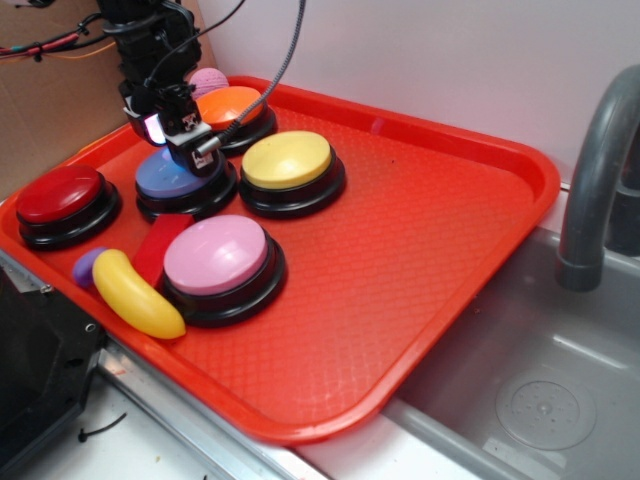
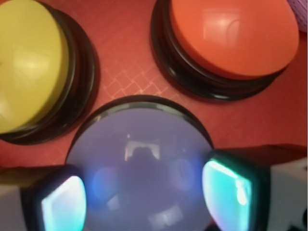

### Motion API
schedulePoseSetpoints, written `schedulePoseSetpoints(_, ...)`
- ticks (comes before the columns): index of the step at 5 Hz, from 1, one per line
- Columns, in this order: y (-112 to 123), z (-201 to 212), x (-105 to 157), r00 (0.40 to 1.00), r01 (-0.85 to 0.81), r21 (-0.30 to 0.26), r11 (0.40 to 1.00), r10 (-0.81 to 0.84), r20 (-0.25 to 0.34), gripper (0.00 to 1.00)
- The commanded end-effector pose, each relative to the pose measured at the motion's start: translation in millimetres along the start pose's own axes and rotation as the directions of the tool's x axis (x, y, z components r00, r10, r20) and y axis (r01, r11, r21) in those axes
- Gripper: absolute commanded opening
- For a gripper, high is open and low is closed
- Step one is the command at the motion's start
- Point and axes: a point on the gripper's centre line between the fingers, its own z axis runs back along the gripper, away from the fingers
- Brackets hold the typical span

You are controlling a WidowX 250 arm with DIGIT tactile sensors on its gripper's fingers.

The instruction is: Push the purple button.

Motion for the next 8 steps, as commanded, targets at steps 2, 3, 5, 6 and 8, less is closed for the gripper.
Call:
schedulePoseSetpoints(2,6,60,5,0.991,-0.041,0.021,0.999,0.038,0.129,1.00)
schedulePoseSetpoints(3,4,35,3,0.997,-0.026,0.024,0.999,0.025,0.076,1.00)
schedulePoseSetpoints(5,4,26,1,0.998,-0.030,0.025,0.999,0.028,0.057,1.00)
schedulePoseSetpoints(6,6,73,1,0.988,-0.060,0.031,0.998,0.055,0.146,1.00)
schedulePoseSetpoints(8,5,95,-2,0.988,-0.088,0.033,0.996,0.083,0.131,1.00)
